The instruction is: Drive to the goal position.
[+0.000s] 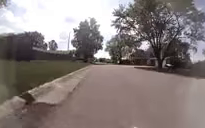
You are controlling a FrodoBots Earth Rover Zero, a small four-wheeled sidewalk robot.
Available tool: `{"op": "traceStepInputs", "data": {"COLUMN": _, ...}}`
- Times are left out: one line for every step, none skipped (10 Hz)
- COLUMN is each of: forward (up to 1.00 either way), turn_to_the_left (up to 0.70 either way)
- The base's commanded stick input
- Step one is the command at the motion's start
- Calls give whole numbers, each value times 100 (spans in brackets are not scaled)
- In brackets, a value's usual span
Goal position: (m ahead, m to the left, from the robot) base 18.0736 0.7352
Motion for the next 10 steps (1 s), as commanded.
{"op": "traceStepInputs", "data": {"forward": 100, "turn_to_the_left": 4}}
{"op": "traceStepInputs", "data": {"forward": 100, "turn_to_the_left": 9}}
{"op": "traceStepInputs", "data": {"forward": 100, "turn_to_the_left": 13}}
{"op": "traceStepInputs", "data": {"forward": 100, "turn_to_the_left": 11}}
{"op": "traceStepInputs", "data": {"forward": 100, "turn_to_the_left": 3}}
{"op": "traceStepInputs", "data": {"forward": 100, "turn_to_the_left": 0}}
{"op": "traceStepInputs", "data": {"forward": 100, "turn_to_the_left": 0}}
{"op": "traceStepInputs", "data": {"forward": 100, "turn_to_the_left": 0}}
{"op": "traceStepInputs", "data": {"forward": 100, "turn_to_the_left": 0}}
{"op": "traceStepInputs", "data": {"forward": 100, "turn_to_the_left": 0}}
